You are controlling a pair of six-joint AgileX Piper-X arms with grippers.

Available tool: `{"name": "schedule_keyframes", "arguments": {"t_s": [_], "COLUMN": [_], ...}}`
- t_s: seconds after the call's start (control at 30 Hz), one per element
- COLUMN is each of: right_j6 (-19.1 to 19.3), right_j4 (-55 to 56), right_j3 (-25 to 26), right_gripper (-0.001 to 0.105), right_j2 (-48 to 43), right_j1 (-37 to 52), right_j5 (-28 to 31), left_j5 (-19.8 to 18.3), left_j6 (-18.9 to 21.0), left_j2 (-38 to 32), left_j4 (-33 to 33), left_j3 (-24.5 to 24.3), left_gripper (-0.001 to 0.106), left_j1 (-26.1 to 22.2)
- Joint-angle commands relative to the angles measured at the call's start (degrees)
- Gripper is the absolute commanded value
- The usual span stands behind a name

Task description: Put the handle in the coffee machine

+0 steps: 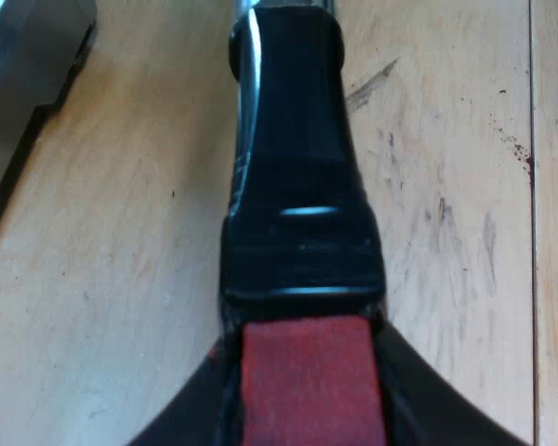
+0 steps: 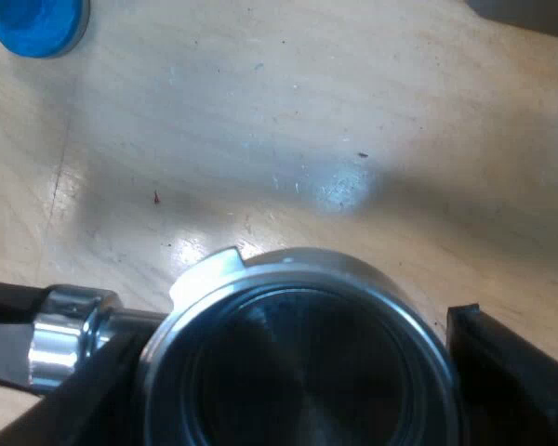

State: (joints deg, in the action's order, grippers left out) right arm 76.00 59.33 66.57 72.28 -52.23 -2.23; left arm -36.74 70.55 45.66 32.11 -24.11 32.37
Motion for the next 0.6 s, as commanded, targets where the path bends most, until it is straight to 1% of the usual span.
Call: {"name": "schedule_keyframes", "arguments": {"t_s": [0.03,0.27,0.33,0.37,0.4,0.43,0.5,0.53,0.57,0.6], "right_j6": [2.1,1.7,1.7,1.7,1.7,1.7,1.7,1.7,1.7,1.7], "right_j4": [-0.3,-0.3,-0.3,-0.3,-0.3,-0.3,-0.3,-0.3,-0.3,-0.3], "right_j3": [0.6,0.6,0.6,0.6,0.6,0.6,0.6,0.6,0.6,0.6], "right_gripper": [0.000,0.000,0.002,0.008,0.017,0.024,0.050,0.055,0.067,0.074], "right_j2": [-1.0,-1.0,-1.0,-1.0,-1.0,-1.0,-1.0,-1.0,-1.0,-1.0], "right_j1": [0.0,0.0,0.0,0.0,0.0,0.0,0.0,0.0,0.0,0.0], "right_j5": [-1.5,-1.5,-1.5,-1.5,-1.5,-1.5,-1.5,-1.5,-1.5,-1.5], "left_j5": [-1.6,-1.6,-1.6,-1.6,-1.6,-1.6,-1.6,-1.6,-1.6,-1.6], "left_j6": [-0.6,-0.6,-0.6,-0.6,-0.6,-0.6,-0.6,-0.6,-0.6,-0.6], "left_j2": [-0.2,-0.2,-0.2,-0.2,-0.2,-0.2,-0.2,-0.2,-0.2,-0.2], "left_j4": [-0.8,-0.8,-0.8,-0.8,-0.8,-0.8,-0.8,-0.8,-0.8,-0.8], "left_j3": [-0.2,-0.2,-0.2,-0.2,-0.2,-0.2,-0.2,-0.2,-0.2,-0.2], "left_gripper": [0.000,0.000,0.000,0.000,0.000,0.000,0.000,0.000,0.000,0.000], "left_j1": [0.1,0.1,0.1,0.1,0.1,0.1,0.1,0.1,0.1,0.1]}}
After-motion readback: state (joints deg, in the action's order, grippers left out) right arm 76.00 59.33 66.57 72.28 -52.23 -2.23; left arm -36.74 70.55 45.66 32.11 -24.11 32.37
